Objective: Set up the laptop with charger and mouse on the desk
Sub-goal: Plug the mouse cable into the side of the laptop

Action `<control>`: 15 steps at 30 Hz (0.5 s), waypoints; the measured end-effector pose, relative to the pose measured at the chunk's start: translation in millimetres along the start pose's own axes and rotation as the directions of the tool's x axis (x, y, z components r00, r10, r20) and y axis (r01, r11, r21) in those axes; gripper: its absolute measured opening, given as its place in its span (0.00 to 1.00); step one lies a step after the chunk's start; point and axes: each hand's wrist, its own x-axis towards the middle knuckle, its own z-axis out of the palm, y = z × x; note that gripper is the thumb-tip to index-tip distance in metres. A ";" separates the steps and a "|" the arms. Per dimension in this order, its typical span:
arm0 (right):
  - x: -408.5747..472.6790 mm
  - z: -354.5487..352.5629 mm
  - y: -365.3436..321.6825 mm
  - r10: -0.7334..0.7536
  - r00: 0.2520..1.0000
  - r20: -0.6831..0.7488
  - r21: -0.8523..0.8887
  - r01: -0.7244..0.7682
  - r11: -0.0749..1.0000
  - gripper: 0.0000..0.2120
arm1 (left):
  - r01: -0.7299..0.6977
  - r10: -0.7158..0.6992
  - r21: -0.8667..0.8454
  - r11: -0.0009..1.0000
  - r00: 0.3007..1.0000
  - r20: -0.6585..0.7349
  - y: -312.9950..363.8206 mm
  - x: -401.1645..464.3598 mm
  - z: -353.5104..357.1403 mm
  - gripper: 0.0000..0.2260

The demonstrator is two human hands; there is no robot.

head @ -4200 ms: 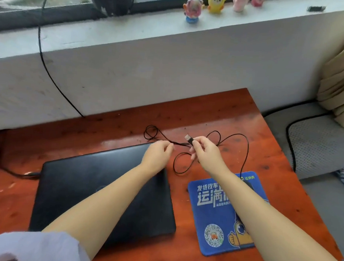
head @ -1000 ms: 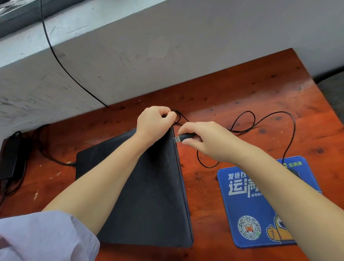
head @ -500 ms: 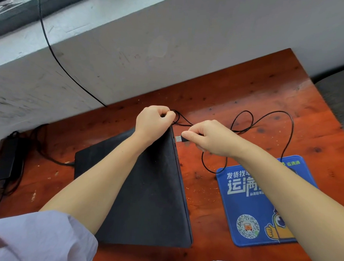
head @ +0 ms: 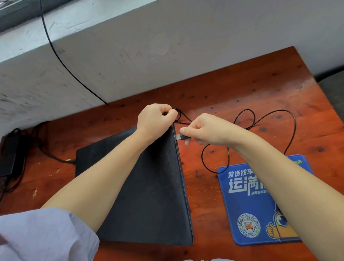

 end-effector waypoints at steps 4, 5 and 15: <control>0.9 -1.9 -5.2 0.025 1.000 0.003 -0.073 -0.025 0.997 0.19 | 0.007 -0.007 0.009 1.000 1.000 0.008 0.6 -0.2 2.7 0.12; 1.1 -2.2 -6.8 0.032 0.999 0.008 -0.095 -0.031 0.995 0.19 | 0.009 -0.009 0.012 1.000 1.000 0.010 1.0 -0.2 3.5 0.12; 2.0 0.5 -3.5 0.071 0.997 0.026 -0.153 -0.066 0.986 0.20 | 0.005 -0.005 0.026 1.000 1.000 0.011 1.0 0.2 8.8 0.14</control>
